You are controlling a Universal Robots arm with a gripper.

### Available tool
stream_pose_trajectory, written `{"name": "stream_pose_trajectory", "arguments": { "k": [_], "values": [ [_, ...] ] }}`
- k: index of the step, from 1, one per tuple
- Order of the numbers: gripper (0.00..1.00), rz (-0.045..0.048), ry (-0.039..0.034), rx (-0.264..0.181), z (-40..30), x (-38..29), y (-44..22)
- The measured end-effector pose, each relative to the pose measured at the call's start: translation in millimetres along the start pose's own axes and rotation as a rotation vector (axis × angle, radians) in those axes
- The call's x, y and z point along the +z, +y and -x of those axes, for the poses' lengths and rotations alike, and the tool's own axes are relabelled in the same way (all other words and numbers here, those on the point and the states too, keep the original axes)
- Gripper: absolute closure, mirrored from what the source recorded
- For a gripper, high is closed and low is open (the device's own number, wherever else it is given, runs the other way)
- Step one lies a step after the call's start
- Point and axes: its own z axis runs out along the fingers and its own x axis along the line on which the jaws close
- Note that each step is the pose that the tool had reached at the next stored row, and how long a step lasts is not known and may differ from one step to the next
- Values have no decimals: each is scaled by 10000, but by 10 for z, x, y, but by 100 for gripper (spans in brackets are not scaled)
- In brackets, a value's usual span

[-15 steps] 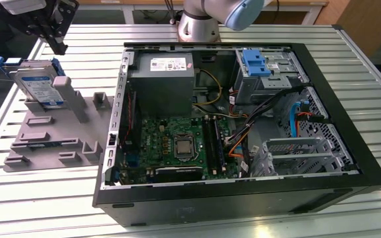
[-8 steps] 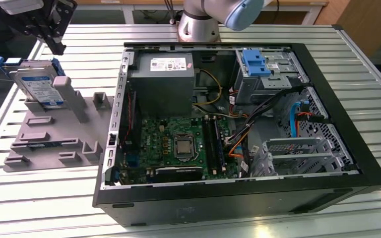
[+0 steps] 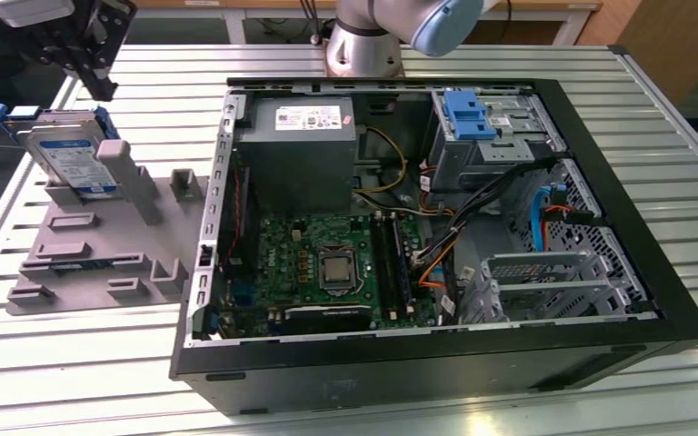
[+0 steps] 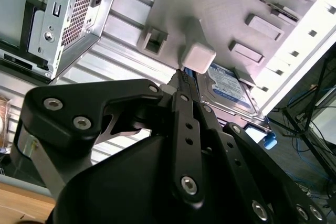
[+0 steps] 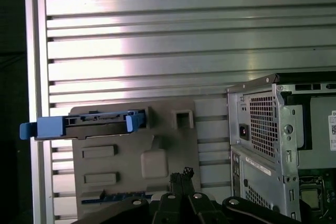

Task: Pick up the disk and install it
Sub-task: 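Reach for the disk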

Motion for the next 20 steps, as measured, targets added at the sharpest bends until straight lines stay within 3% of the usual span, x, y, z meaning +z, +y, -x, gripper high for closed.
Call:
{"name": "stream_pose_trajectory", "arguments": {
  "k": [20],
  "values": [
    [89, -1, 1, 0, -105, 6, -8]
  ]
}}
